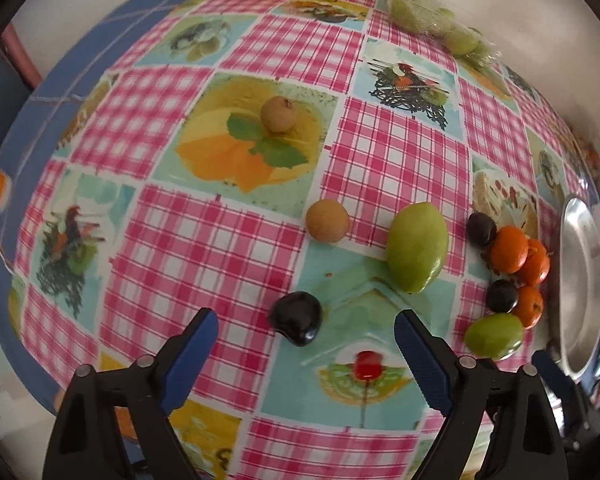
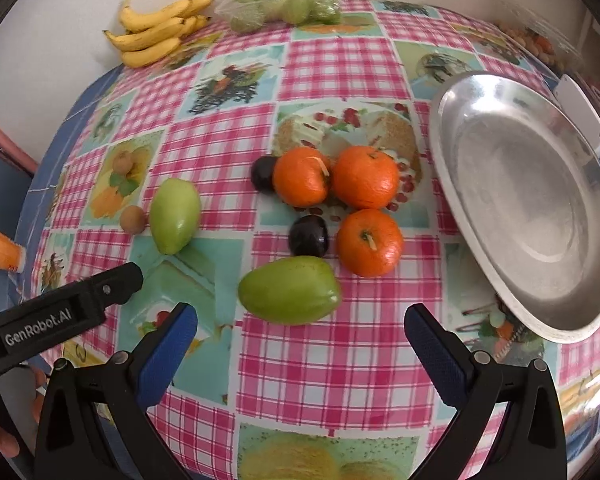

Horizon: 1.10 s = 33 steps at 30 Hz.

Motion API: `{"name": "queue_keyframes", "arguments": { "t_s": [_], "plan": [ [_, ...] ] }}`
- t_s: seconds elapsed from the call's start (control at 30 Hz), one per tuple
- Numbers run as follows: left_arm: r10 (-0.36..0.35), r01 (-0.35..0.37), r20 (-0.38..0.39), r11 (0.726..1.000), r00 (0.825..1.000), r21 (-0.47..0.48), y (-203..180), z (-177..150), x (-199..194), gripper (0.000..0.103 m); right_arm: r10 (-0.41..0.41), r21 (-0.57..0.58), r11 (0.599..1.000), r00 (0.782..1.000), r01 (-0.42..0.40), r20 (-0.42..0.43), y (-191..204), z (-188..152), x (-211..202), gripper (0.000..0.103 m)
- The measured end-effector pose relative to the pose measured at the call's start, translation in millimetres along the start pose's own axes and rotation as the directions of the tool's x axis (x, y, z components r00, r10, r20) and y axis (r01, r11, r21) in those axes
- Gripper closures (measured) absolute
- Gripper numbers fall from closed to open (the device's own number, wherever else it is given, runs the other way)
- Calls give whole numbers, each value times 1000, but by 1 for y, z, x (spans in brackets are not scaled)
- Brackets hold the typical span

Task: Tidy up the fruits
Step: 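Lower the left tool onto the black plum and close its fingers, then grasp the green mango with the right tool while the left tool holds the black plum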

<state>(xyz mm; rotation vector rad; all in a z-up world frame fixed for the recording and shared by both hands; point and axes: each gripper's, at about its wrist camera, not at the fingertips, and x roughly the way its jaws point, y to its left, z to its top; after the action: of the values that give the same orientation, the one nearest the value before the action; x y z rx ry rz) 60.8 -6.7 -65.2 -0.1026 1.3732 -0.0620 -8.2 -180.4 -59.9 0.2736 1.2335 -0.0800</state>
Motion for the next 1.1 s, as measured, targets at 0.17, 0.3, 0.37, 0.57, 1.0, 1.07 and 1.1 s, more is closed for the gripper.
{"name": "queue_keyframes", "arguments": {
  "t_s": [0.17,0.3,0.37,0.57,1.0,1.07,1.1],
  "plan": [
    [21,-21,11,1000,1000,-4,1,2,2,13,24,6,1000,1000,-24,21,-5,1,-8,0],
    [3,-3,-5,999,1000,-38,12,0,3,13,18,-7,1000,1000,-18,12,-1,-2,-7,0],
    [0,0,-4,999,1000,-44,15,-1,2,15,9,-18,1000,1000,-8,16,2,-1,-6,0],
    [-43,42,-15,998,999,-57,18,0,1,38,-8,-43,999,1000,8,4,10,-1,2,24],
    [-64,62,-24,996,998,-58,19,1,5,70,-44,-67,997,999,43,-7,21,6,16,36],
    [-62,61,-23,997,998,-55,16,2,6,71,-49,-70,996,999,48,-13,22,6,18,36],
    [-61,59,-22,997,998,-54,16,3,6,71,-51,-71,996,999,50,-15,22,5,18,37]
  ]
}}
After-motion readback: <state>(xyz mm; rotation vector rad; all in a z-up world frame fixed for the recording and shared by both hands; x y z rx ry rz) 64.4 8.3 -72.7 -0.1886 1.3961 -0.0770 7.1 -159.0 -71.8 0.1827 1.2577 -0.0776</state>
